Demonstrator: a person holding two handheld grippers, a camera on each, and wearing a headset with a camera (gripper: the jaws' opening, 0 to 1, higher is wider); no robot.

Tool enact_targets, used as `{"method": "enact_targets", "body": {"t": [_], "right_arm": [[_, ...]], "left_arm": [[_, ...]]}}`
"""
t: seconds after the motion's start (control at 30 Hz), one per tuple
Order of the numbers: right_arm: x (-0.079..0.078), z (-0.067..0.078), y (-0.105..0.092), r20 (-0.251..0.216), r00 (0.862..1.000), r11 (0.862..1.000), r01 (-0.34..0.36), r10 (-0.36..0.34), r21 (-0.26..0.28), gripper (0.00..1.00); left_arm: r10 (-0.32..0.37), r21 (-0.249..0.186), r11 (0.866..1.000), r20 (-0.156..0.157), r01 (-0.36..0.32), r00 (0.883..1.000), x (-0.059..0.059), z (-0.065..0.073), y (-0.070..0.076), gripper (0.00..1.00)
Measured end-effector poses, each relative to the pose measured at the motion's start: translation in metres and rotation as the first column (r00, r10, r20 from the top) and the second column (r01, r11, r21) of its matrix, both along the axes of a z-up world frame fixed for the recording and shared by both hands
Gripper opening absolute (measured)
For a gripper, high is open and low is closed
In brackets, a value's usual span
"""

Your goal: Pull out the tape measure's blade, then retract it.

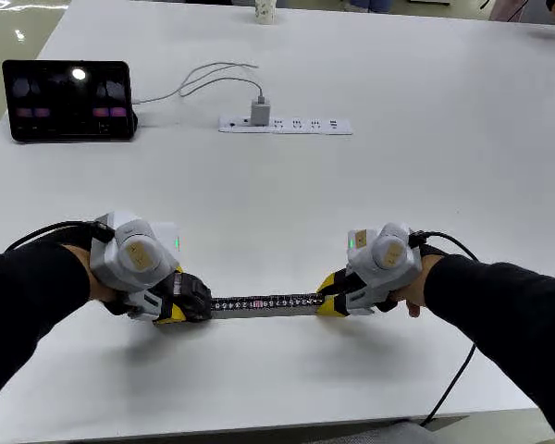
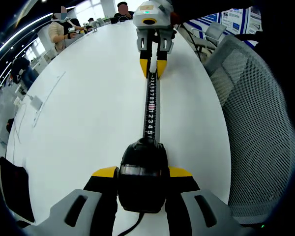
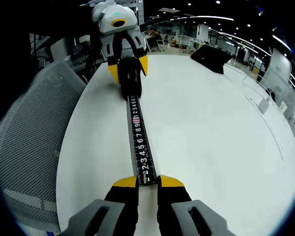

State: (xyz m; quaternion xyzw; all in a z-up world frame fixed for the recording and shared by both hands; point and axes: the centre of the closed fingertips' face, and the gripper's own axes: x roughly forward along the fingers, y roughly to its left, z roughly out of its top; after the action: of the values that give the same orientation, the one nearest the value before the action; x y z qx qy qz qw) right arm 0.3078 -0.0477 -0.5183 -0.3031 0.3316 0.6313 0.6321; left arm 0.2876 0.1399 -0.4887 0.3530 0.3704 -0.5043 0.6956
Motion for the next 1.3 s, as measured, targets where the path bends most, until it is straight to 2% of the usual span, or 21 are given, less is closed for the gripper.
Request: {"method": "enact_targets", "body": {"t": [0.27, 0.6, 1.3], "right_arm": [[0.001, -0.001, -0.010, 0.003, 1.000, 1.000, 0.017, -0.017, -0.001, 0.10], [0.001, 0.000, -0.018, 0.014, 1.000, 1.000, -0.002, 0.002, -0.016, 0.10], [0.001, -0.002, -0.031, 0.006, 1.000, 1.000, 0.006, -0.006, -0.022, 0.10]], "left_arm": [[0.002, 0.000, 1.000, -0.001, -0.002, 1.000, -0.001, 0.000, 0.000, 0.32], [0.003, 0.003, 1.000, -0.001, -0.003, 1.000, -0.003, 0.001, 0.000, 0.31], [0.008, 0.005, 1.000, 0.000, -0.008, 1.000, -0.005, 0.003, -0.001, 0.31]]}}
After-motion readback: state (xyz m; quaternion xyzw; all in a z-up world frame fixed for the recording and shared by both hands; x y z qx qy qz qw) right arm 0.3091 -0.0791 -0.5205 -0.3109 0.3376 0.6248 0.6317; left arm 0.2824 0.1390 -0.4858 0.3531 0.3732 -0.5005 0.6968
